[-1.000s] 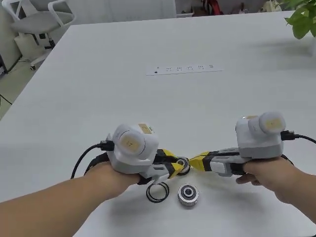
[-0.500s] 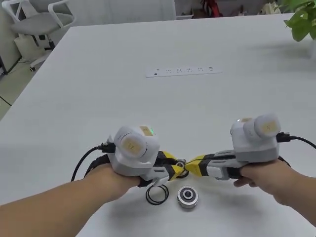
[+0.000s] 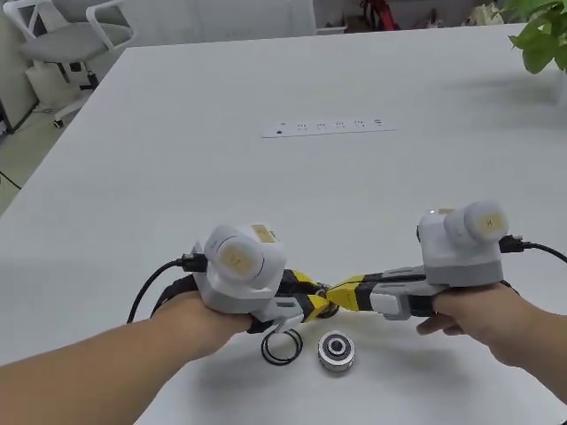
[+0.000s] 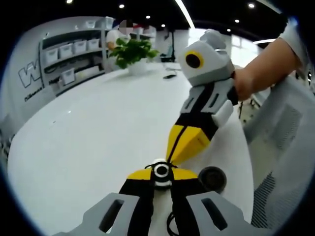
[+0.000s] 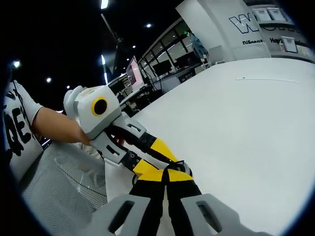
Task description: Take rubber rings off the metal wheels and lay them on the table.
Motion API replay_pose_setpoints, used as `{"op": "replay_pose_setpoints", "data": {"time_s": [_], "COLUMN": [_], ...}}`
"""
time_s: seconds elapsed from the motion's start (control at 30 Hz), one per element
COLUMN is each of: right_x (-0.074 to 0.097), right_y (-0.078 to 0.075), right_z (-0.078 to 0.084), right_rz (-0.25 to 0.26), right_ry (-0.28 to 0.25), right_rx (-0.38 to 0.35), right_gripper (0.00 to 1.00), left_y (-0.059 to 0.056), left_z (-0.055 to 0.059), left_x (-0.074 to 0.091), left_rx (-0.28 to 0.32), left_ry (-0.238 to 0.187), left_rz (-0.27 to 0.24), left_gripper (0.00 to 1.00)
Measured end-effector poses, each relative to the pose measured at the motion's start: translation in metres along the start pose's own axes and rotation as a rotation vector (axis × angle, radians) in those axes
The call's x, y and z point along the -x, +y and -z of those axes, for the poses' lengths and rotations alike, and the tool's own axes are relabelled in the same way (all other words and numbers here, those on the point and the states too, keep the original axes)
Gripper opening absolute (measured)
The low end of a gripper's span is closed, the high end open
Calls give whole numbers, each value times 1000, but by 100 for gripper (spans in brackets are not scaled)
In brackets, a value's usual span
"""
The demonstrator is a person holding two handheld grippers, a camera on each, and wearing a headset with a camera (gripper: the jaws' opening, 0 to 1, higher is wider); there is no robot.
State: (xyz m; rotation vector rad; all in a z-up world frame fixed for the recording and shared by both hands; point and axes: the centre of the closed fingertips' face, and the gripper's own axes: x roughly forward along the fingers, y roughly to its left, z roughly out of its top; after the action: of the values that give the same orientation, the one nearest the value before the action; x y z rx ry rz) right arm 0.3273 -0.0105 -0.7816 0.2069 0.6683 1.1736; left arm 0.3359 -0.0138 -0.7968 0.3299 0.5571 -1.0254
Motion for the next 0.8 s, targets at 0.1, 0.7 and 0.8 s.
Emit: {"op": "replay_pose_setpoints", "data": {"time_s": [0.1, 0.7, 0.8], "right_x": [1, 3, 4], "right_y": [-1, -2, -3], "right_z": [-2, 0, -2], "right_rz": [0, 49, 46], "right_ry": [-17, -12, -18], "right_rx": [-20, -24, -27], "right_gripper": [0, 0, 0], "left_y": [0, -8, -12], "left_z": [0, -3, -5], "left_x": [0, 9, 16], "left_rx": [2, -41, -54], "left_ry": [1, -15, -28], "left_rz": [0, 58, 73], "left_gripper": [12, 18, 23]}}
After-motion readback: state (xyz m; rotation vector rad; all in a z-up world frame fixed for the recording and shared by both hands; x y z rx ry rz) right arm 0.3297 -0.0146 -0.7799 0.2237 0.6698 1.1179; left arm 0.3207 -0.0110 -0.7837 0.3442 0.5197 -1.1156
